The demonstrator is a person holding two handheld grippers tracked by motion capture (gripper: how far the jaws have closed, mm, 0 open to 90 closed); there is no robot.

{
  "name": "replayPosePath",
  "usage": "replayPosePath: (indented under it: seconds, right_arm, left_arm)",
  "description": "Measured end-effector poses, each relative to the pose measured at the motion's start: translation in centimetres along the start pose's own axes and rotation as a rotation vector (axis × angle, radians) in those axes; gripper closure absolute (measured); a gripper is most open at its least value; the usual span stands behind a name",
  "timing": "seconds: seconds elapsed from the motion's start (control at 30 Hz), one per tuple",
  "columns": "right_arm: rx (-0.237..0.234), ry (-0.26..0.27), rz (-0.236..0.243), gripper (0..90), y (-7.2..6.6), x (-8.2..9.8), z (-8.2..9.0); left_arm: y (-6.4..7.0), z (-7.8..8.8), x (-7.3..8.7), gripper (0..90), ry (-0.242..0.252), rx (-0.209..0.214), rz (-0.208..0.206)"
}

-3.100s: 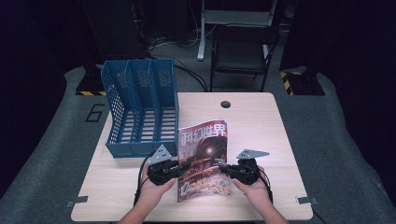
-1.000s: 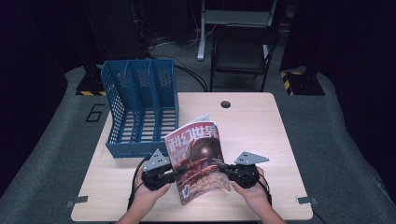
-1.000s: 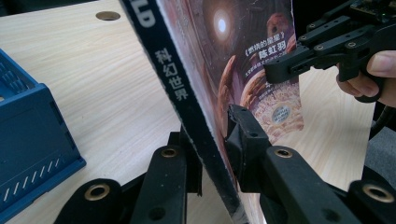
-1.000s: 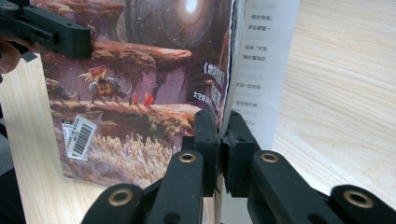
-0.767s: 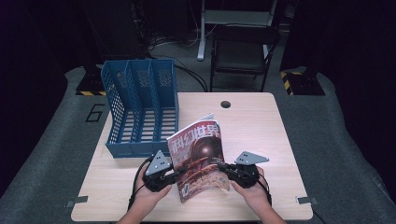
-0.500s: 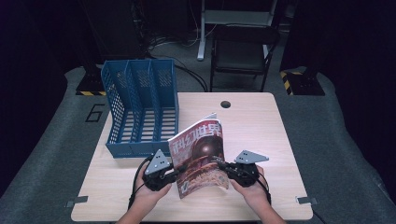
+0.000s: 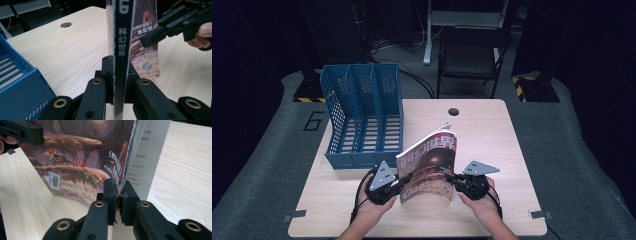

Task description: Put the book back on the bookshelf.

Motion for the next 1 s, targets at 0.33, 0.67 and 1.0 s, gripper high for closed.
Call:
replayPosePath:
  seconds: [0.33,0.67,1.0]
  right_arm:
    - [-0.019,0.009,-0.016,81.0,0.0,0.2,0.3]
    - [-0.032,0.006,-0.019,78.0,-0.1,0.6,0.6]
    - [-0.022,0.011,-0.006,75.6,-0.4,0.9,0.8]
  left_arm:
    - [0.1,0.4,0.3,83.3,0.001,0.049,0.026]
    - [0.1,0.7,-0.2,81.6,-0.058,0.091,0.035]
    - [0.3,1.0,-1.2,77.1,-0.026,0.131,0.064]
Point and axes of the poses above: each handheld gripper's, and its own axes: z roughly backward along the jaws, x roughly out of its underside, y roughly to its right, the point moved 4 cm from there along -z, roughly forward along the jaws, and after that the axes turned 7 degrees about -y, right-handed, at the moved point
